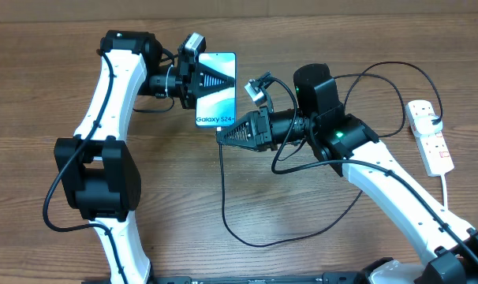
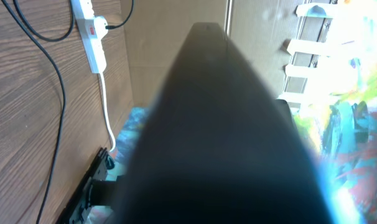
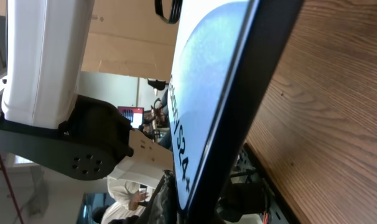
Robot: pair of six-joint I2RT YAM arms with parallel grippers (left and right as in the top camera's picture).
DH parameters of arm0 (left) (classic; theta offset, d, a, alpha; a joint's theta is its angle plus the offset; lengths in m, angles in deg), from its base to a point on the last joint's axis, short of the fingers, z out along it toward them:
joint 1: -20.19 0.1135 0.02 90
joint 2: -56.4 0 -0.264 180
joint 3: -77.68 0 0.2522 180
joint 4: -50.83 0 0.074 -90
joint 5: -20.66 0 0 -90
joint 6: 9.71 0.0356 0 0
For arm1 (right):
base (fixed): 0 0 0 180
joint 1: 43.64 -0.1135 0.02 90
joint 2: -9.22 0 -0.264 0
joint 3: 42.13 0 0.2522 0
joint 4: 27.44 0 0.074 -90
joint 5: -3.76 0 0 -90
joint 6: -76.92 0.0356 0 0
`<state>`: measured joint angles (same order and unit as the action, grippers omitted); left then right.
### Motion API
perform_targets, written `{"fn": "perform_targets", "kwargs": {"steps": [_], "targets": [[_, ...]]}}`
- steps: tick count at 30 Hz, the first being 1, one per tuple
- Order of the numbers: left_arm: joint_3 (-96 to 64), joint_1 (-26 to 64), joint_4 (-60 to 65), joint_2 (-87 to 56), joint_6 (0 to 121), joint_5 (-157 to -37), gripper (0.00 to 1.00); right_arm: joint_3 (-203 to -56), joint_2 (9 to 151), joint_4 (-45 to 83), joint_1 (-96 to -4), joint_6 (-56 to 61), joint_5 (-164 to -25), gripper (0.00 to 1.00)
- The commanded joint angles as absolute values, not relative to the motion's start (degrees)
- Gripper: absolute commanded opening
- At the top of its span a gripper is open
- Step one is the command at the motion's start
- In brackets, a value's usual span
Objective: Plug charger to phone and switch on socket
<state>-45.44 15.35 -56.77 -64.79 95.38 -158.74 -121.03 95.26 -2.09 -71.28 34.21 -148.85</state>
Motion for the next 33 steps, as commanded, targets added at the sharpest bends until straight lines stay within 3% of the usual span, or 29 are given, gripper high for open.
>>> {"fn": "perform_targets", "kwargs": {"steps": [1, 33], "targets": [[-46.9, 14.5, -57.1, -62.8, 95.4, -159.9, 0.05, -121.7, 95.1, -3.3, -70.9, 35.4, -142.6, 0.04], [-46.9, 14.4, -55.3, -62.8, 98.1, -159.9, 0.04, -121.7, 95.1, -5.9, -73.2, 36.6, -133.7, 0.04]]}}
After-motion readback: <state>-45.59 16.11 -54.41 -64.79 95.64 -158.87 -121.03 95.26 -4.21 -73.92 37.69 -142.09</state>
